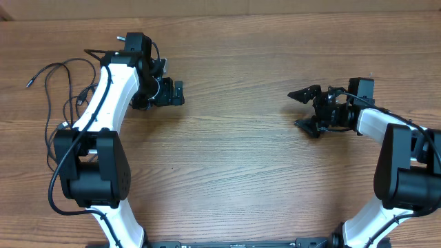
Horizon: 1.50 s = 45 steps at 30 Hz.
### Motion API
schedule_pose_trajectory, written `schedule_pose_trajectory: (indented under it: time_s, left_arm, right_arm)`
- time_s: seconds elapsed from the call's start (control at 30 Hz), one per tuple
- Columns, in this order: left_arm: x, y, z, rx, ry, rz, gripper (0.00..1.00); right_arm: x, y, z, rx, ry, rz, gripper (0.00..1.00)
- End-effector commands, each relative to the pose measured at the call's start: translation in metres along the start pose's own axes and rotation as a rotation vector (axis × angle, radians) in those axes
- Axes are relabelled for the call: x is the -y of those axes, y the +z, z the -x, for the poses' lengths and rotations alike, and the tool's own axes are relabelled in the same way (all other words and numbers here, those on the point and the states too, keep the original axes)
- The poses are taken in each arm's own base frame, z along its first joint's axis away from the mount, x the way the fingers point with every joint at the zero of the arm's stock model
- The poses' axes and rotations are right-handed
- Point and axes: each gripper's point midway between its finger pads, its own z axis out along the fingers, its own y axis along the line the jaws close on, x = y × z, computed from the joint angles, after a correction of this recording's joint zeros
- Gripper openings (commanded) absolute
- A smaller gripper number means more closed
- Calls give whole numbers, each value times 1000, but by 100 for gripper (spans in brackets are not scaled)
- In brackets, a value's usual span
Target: Untangle cables
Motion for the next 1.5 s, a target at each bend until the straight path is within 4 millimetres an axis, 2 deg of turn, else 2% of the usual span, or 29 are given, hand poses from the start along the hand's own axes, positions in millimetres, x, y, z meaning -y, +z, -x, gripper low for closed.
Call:
schedule_pose_trajectory:
  time_s: [0.0,0.3,0.47,0.63,0.8,0.9,1.07,1.23,1.37,1.47]
  left_arm:
    - [3,6,-3,-15,-5,-9,99]
    - [11,4,-4,-12,14,-12,100]
    - [29,-10,-3,24,56,-21,100]
    - [62,-48,-3,119,136,-46,100]
    - [95,-106,-10,262,221,-84,100]
    - [105,-140,-16,347,249,-103,99]
    - [112,-191,-28,475,274,-124,100]
    - [115,-226,-40,566,294,-137,100]
    - [99,-240,-54,590,281,-58,100]
    - [90,-242,-73,556,269,-31,99]
  right_arm:
    - [29,4,9,52,15,-90,100]
    - [29,4,9,52,15,-91,100]
    - [29,4,9,52,15,-90,100]
    - [29,4,9,52,15,-90,100]
    - [29,4,9,52,15,-90,100]
    - [29,4,9,52,15,-90,100]
    - [29,4,9,52,15,-90,100]
    - [29,4,9,52,15,-90,100]
    - [29,4,9,52,15,-90,100]
    - [29,4,9,52,15,-90,100]
